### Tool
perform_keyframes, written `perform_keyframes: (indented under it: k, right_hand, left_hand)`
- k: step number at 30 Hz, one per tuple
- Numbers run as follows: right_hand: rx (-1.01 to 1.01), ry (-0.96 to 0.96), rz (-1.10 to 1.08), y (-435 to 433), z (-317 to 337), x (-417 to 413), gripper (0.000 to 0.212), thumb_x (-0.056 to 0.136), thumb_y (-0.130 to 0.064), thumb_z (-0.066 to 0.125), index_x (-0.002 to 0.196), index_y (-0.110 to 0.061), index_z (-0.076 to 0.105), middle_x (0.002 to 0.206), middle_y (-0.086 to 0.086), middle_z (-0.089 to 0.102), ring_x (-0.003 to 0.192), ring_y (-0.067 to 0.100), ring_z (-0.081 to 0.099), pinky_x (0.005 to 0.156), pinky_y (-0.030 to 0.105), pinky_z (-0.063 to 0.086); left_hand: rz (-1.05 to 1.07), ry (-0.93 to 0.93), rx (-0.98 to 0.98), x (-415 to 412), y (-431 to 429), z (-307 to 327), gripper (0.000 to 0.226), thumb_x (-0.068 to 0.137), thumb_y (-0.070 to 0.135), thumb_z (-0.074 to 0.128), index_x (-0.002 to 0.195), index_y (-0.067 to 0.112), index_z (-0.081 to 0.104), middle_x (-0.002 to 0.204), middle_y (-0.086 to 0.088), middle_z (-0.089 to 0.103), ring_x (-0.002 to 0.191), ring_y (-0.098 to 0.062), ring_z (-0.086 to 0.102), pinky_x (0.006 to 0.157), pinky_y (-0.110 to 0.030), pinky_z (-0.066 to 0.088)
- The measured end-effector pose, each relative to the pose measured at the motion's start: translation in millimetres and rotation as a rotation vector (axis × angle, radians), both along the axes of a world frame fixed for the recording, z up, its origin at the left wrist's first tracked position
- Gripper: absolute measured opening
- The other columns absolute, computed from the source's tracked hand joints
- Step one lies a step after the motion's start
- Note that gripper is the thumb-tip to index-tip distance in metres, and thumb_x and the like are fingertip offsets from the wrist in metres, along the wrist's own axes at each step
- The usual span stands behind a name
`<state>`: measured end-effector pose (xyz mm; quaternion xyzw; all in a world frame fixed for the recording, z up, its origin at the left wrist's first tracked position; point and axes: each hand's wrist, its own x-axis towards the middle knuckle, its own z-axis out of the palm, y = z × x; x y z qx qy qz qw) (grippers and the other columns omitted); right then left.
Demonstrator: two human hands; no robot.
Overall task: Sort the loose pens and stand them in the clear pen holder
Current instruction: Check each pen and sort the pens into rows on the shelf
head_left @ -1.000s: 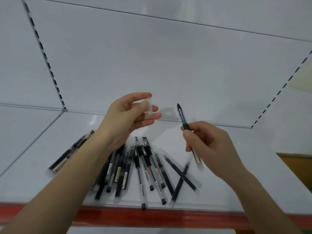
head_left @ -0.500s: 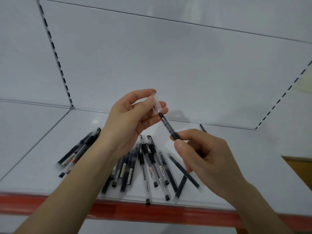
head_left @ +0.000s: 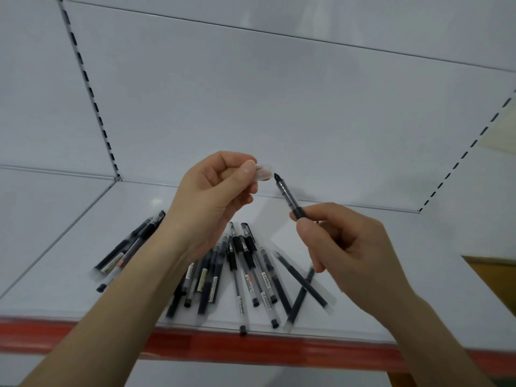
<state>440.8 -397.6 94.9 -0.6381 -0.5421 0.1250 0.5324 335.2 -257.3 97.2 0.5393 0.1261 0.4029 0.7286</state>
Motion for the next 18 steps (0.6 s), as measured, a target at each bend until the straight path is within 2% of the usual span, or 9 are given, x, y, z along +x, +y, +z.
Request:
perform_keyframes:
  k: [3,6,9,13,15,18]
  right_hand:
    - [-0.037,-0.013,0.041,-1,-1,0,0.016,0.076,-0.039,0.056,0.081,-0.029,0.066,0.044,0.005,0.047,0.039,0.004,0.043,0.044,0.011,0.037]
    - [-0.111,0.009,0.086,0,-2,1,0.008,0.081,-0.026,0.058,0.081,-0.025,0.066,0.043,-0.001,0.046,0.04,0.006,0.044,0.045,0.013,0.04]
    - [-0.127,0.035,0.111,0,-2,1,0.014,0.087,-0.013,0.058,0.078,-0.018,0.068,0.043,0.002,0.046,0.04,0.007,0.043,0.044,0.01,0.038]
    - [-0.073,0.094,0.063,2,-5,-3,0.017,0.08,-0.023,0.053,0.077,-0.014,0.067,0.043,0.001,0.044,0.039,0.003,0.042,0.044,0.012,0.038]
    - [-0.046,0.104,0.042,3,-6,-5,0.016,0.083,-0.021,0.054,0.078,-0.011,0.066,0.043,0.0,0.043,0.039,0.004,0.041,0.043,0.011,0.037]
    - [-0.041,0.122,0.013,2,-9,-6,0.014,0.088,-0.008,0.056,0.077,-0.006,0.066,0.042,0.0,0.043,0.039,0.005,0.04,0.042,0.011,0.038]
  left_hand:
    - [0.02,0.005,0.004,0,3,0,0.013,0.07,0.019,0.063,0.082,0.014,0.061,0.069,0.003,0.069,0.061,-0.005,0.057,0.059,-0.013,0.049]
    - [0.033,0.026,0.05,0,3,0,0.022,0.067,0.021,0.063,0.089,0.016,0.064,0.068,0.006,0.067,0.065,-0.005,0.058,0.064,-0.015,0.048]
    - [0.057,0.061,0.099,3,4,-2,0.023,0.071,0.016,0.072,0.093,0.018,0.064,0.069,0.005,0.069,0.071,-0.006,0.061,0.071,-0.021,0.049]
    - [0.109,0.068,0.13,7,-1,-5,0.02,0.073,0.024,0.071,0.089,0.016,0.063,0.073,0.001,0.071,0.06,-0.006,0.058,0.061,-0.017,0.047]
    - [0.145,0.063,0.17,9,-5,-7,0.018,0.074,0.026,0.062,0.089,0.017,0.065,0.074,0.0,0.07,0.061,-0.006,0.058,0.061,-0.017,0.047]
    - [0.199,0.056,0.206,13,-10,-12,0.01,0.084,0.014,0.059,0.09,0.016,0.067,0.074,-0.001,0.07,0.063,-0.006,0.059,0.061,-0.015,0.047]
